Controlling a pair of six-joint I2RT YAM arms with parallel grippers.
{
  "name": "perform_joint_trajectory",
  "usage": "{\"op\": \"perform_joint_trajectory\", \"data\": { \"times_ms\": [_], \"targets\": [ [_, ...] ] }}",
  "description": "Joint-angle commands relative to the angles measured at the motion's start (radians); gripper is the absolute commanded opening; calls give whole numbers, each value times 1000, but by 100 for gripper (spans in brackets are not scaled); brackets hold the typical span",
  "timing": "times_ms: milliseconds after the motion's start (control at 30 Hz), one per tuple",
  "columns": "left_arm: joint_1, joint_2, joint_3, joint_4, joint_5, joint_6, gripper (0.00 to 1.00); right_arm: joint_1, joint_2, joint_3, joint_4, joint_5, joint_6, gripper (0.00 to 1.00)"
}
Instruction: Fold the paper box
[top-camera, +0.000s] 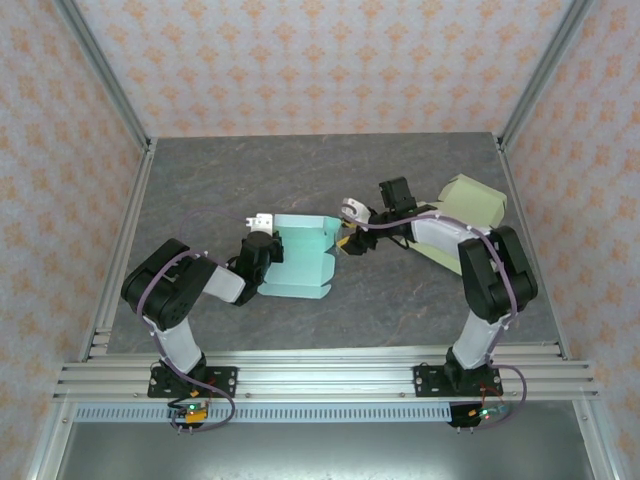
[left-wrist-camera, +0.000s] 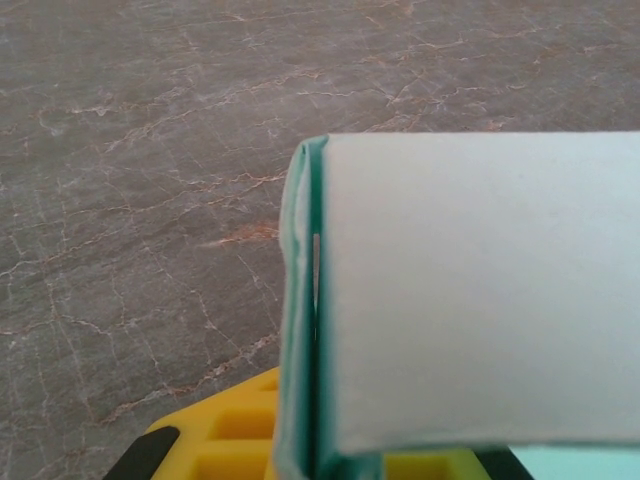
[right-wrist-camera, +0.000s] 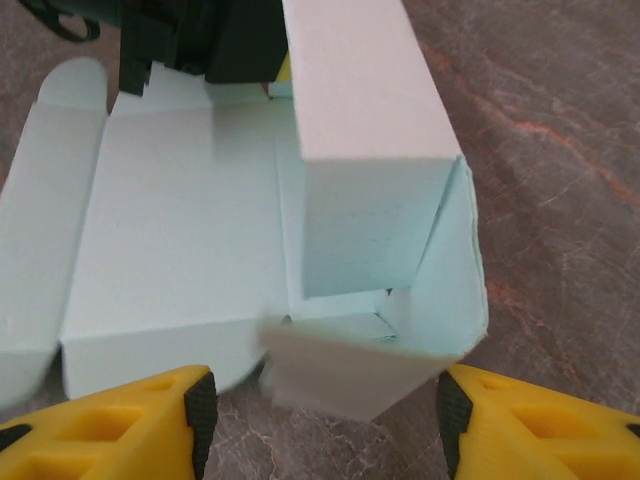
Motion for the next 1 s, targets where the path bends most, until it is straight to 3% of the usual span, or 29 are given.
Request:
{"op": "perform_joint_trajectory", "data": {
  "times_ms": [0, 200, 433, 600, 833, 967],
  "targets": [
    [-1, 18, 5, 21, 11, -1, 0, 18, 25, 47, -86, 2, -100, 60],
    [-2, 6, 7, 8, 11, 5, 0, 17, 11, 8, -7, 23, -89, 55],
    [-3, 10, 22, -9, 9, -3, 0, 73, 18, -27, 136, 30, -23, 40],
    [-11, 7, 18, -4, -6, -12, 0, 96, 21, -75, 307, 55, 109, 36],
    [-30, 6, 19, -9, -43, -29, 0, 157, 34, -191, 676, 236, 402, 37],
    [-47, 17, 24, -15, -70, -46, 0, 222, 78, -246, 898, 519, 570, 42]
  ]
}}
